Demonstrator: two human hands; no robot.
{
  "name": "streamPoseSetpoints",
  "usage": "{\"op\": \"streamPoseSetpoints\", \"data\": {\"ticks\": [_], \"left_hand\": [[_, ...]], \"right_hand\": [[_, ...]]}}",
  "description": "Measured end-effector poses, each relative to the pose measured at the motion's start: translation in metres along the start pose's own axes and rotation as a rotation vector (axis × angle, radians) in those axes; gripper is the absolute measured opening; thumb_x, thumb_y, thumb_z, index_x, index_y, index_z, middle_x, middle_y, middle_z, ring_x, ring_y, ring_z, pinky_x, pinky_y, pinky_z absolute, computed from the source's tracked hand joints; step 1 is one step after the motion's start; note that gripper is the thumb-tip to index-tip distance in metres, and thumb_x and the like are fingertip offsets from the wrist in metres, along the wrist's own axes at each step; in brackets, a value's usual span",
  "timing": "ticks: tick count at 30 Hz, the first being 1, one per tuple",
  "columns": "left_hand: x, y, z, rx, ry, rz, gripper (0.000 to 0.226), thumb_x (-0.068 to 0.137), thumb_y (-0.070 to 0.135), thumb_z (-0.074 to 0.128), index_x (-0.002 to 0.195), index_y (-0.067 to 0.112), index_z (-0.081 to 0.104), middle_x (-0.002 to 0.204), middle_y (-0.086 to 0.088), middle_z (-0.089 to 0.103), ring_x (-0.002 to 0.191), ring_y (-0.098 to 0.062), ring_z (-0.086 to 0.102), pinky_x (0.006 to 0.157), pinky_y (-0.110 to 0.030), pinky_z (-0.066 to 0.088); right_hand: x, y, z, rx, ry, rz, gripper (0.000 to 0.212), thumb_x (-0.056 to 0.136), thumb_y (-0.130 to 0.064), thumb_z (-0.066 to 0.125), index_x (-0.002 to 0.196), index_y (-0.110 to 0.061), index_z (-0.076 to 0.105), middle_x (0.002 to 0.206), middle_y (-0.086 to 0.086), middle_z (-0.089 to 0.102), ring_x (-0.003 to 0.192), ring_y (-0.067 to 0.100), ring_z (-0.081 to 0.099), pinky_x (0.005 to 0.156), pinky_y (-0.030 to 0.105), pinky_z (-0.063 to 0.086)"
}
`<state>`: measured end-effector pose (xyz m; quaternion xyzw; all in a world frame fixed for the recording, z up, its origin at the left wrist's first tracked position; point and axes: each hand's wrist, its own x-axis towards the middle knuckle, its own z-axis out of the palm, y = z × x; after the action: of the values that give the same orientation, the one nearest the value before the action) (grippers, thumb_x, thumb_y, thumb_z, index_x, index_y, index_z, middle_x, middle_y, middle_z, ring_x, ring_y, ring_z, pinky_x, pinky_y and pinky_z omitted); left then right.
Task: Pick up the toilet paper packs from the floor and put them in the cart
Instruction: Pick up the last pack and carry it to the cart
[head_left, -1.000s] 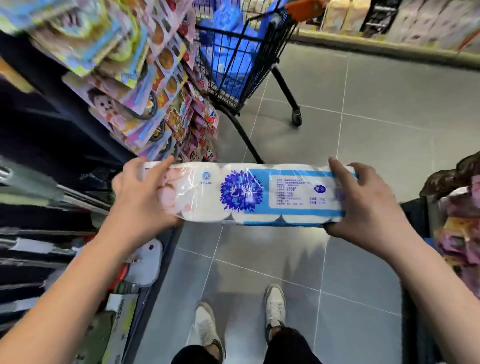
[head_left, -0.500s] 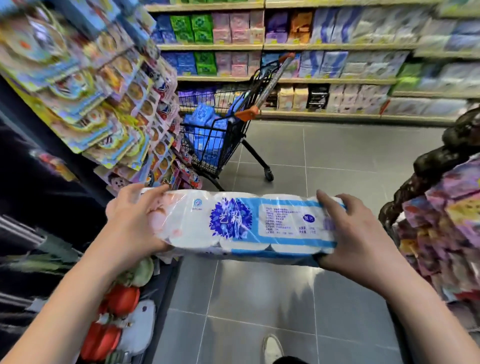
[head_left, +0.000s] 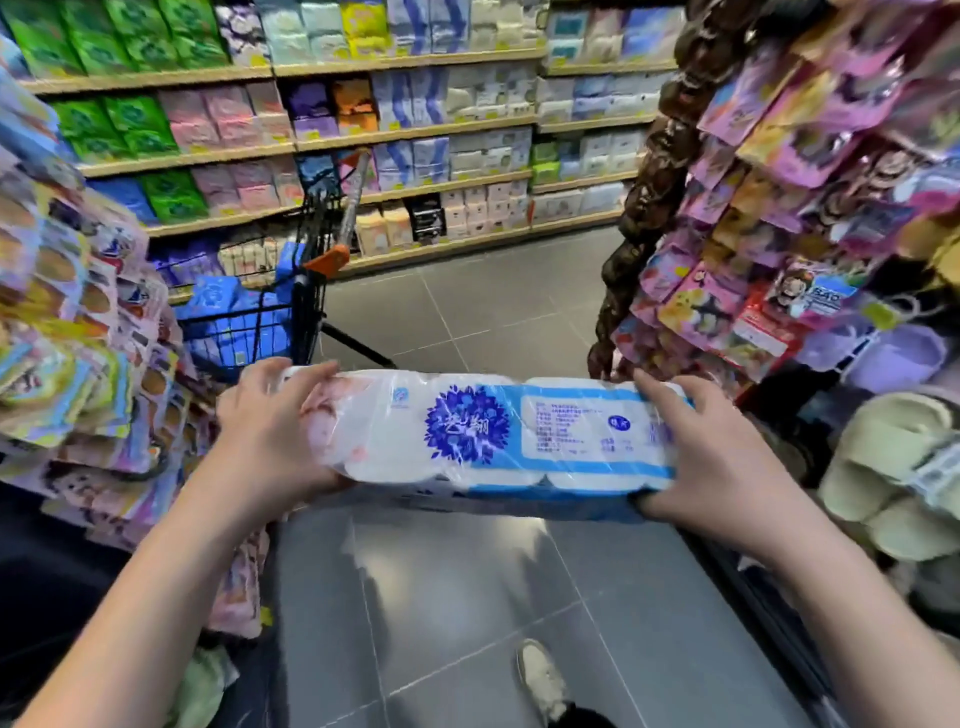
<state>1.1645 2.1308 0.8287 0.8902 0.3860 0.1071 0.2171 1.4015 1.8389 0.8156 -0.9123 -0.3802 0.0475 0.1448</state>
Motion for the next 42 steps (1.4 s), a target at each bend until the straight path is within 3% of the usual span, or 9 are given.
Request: {"op": "streamPoseSetpoints", "data": {"ticks": [2, 4, 8, 14, 18, 21, 25, 35, 42], "left_hand": [[0.000, 0.007, 0.007, 0.006, -0.030, 0.084, 0.102, 0.052, 0.036, 0.092, 0.143, 0.035, 0.047, 0.148, -0.013, 0.029, 0.136, -0.039, 0.028, 0.114, -0.048, 0.026], [-0.001, 0.019, 0.016, 0.001, -0.073, 0.171, 0.104, 0.045, 0.042, 0.091, 0.141, 0.032, 0.051, 0.145, -0.014, 0.034, 0.134, -0.036, 0.031, 0.114, -0.046, 0.026], [-0.013, 0.055, 0.038, -0.062, -0.132, 0.344, 0.111, 0.032, 0.062, 0.060, 0.135, 0.022, 0.057, 0.137, -0.018, 0.044, 0.136, -0.030, 0.034, 0.114, -0.046, 0.027], [-0.054, 0.133, 0.076, -0.061, -0.302, 0.598, 0.105, 0.039, 0.049, 0.077, 0.139, 0.031, 0.052, 0.141, -0.015, 0.040, 0.138, -0.033, 0.030, 0.114, -0.045, 0.025], [-0.096, 0.182, 0.107, -0.049, -0.358, 0.768, 0.107, 0.037, 0.052, 0.081, 0.139, 0.037, 0.050, 0.143, -0.014, 0.037, 0.135, -0.039, 0.033, 0.112, -0.046, 0.028], [-0.142, 0.219, 0.129, -0.031, -0.406, 0.864, 0.105, 0.042, 0.040, 0.091, 0.139, 0.037, 0.050, 0.144, -0.012, 0.036, 0.132, -0.041, 0.034, 0.111, -0.045, 0.028], [-0.213, 0.262, 0.162, -0.033, -0.464, 1.029, 0.112, 0.028, 0.060, 0.070, 0.137, 0.041, 0.048, 0.142, -0.011, 0.040, 0.134, -0.039, 0.036, 0.111, -0.049, 0.035], [-0.447, 0.354, 0.213, -0.017, -0.654, 1.333, 0.118, 0.023, 0.063, 0.068, 0.138, 0.047, 0.045, 0.145, -0.005, 0.034, 0.136, -0.036, 0.033, 0.112, -0.049, 0.031], [-0.598, 0.405, 0.240, -0.045, -0.760, 1.536, 0.105, 0.042, 0.050, 0.084, 0.141, 0.041, 0.047, 0.147, -0.008, 0.032, 0.137, -0.036, 0.032, 0.115, -0.045, 0.025]], "right_hand": [[-0.034, 0.003, 0.000, 0.007, 0.019, 0.098, 0.127, 0.038, -0.059, 0.060, 0.157, -0.030, 0.029, 0.145, 0.010, 0.037, 0.132, 0.031, 0.047, 0.109, 0.042, 0.044], [-0.068, 0.007, -0.002, 0.006, 0.039, 0.194, 0.126, 0.038, -0.059, 0.060, 0.158, -0.030, 0.029, 0.146, 0.010, 0.037, 0.132, 0.032, 0.048, 0.109, 0.045, 0.045], [-0.143, 0.017, -0.009, -0.014, 0.098, 0.371, 0.125, 0.040, -0.059, 0.060, 0.158, -0.030, 0.029, 0.144, 0.011, 0.038, 0.132, 0.032, 0.048, 0.108, 0.045, 0.045], [-0.272, 0.036, -0.027, -0.054, 0.196, 0.662, 0.122, 0.044, -0.050, 0.068, 0.157, -0.029, 0.030, 0.142, 0.007, 0.038, 0.127, 0.031, 0.049, 0.108, 0.042, 0.045], [-0.360, 0.048, -0.027, -0.038, 0.269, 0.812, 0.122, 0.044, -0.048, 0.071, 0.157, -0.028, 0.030, 0.142, 0.005, 0.037, 0.129, 0.030, 0.048, 0.109, 0.043, 0.044], [-0.430, 0.050, -0.027, -0.022, 0.303, 0.925, 0.121, 0.046, -0.042, 0.079, 0.157, -0.025, 0.032, 0.143, 0.007, 0.039, 0.128, 0.029, 0.049, 0.108, 0.038, 0.044], [-0.533, 0.053, -0.021, -0.016, 0.361, 1.072, 0.123, 0.045, -0.048, 0.072, 0.158, -0.025, 0.030, 0.143, 0.010, 0.038, 0.127, 0.032, 0.049, 0.107, 0.042, 0.046], [-0.780, 0.039, -0.011, 0.035, 0.398, 1.440, 0.125, 0.047, -0.052, 0.072, 0.159, -0.033, 0.020, 0.150, 0.007, 0.031, 0.131, 0.031, 0.044, 0.108, 0.041, 0.042], [-0.910, 0.013, -0.010, 0.032, 0.470, 1.674, 0.124, 0.049, -0.046, 0.079, 0.159, -0.034, 0.022, 0.150, 0.007, 0.032, 0.134, 0.031, 0.044, 0.112, 0.041, 0.040]]}}
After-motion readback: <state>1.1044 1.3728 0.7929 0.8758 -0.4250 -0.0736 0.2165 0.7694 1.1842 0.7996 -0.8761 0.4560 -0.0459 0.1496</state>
